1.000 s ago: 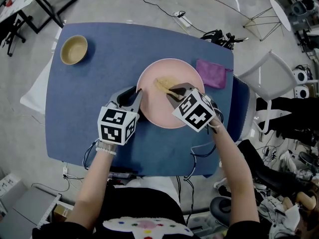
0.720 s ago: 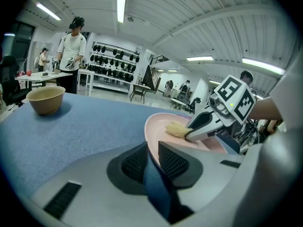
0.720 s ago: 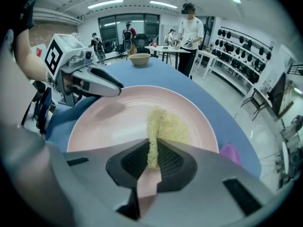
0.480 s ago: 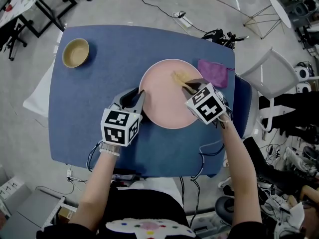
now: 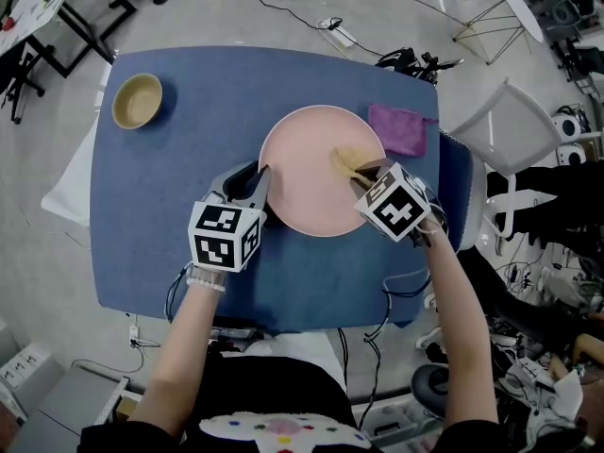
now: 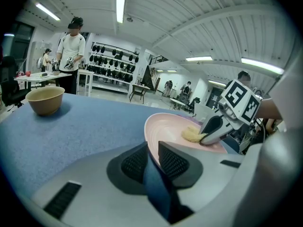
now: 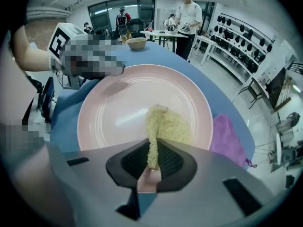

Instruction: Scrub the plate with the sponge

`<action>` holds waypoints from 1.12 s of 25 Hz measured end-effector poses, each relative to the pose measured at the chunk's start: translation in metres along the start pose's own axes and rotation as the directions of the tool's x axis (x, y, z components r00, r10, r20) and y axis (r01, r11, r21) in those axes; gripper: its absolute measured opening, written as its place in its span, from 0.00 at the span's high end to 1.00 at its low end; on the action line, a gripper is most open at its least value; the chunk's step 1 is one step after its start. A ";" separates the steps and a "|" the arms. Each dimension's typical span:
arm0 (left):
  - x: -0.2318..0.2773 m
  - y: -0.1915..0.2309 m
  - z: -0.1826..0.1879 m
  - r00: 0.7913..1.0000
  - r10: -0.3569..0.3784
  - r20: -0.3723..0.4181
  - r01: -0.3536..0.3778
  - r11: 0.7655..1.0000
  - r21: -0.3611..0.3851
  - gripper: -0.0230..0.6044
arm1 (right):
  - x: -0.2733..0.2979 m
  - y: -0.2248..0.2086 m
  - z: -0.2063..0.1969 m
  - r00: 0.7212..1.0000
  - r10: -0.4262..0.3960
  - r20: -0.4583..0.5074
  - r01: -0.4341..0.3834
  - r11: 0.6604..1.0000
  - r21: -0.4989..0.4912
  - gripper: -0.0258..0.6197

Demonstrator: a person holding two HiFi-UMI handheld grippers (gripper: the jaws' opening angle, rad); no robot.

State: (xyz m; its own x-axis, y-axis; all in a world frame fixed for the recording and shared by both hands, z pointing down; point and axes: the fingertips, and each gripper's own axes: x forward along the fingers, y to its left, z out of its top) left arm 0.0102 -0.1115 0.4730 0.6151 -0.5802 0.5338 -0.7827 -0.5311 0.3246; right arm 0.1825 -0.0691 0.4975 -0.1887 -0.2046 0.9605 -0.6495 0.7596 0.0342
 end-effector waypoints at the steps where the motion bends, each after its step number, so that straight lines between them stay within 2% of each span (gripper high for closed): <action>1: 0.000 0.000 0.000 1.000 -0.001 0.000 0.001 1.000 0.000 0.84 | -0.001 0.005 -0.002 1.000 0.013 -0.006 -0.013 1.000 -0.003 0.90; 13: 0.000 0.000 -0.001 1.000 -0.010 -0.001 0.010 1.000 0.002 0.83 | -0.003 0.076 -0.003 0.986 0.164 -0.038 -0.166 0.985 -0.055 0.90; 21: -0.001 -0.001 -0.002 1.000 -0.015 0.000 0.015 1.000 0.006 0.83 | 0.005 0.123 0.028 0.960 0.281 0.019 -0.278 0.956 -0.097 0.90; 28: 0.000 0.000 -0.003 1.000 -0.017 0.000 0.017 1.000 0.007 0.83 | 0.011 0.122 0.048 0.959 0.266 0.094 -0.263 0.964 -0.051 0.90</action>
State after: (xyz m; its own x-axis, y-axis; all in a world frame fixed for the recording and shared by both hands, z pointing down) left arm 0.0102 -0.1099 0.4755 0.6282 -0.5712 0.5282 -0.7715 -0.5453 0.3278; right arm 0.0661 -0.0087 0.4985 -0.4237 -0.0523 0.9043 -0.5388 0.8170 -0.2052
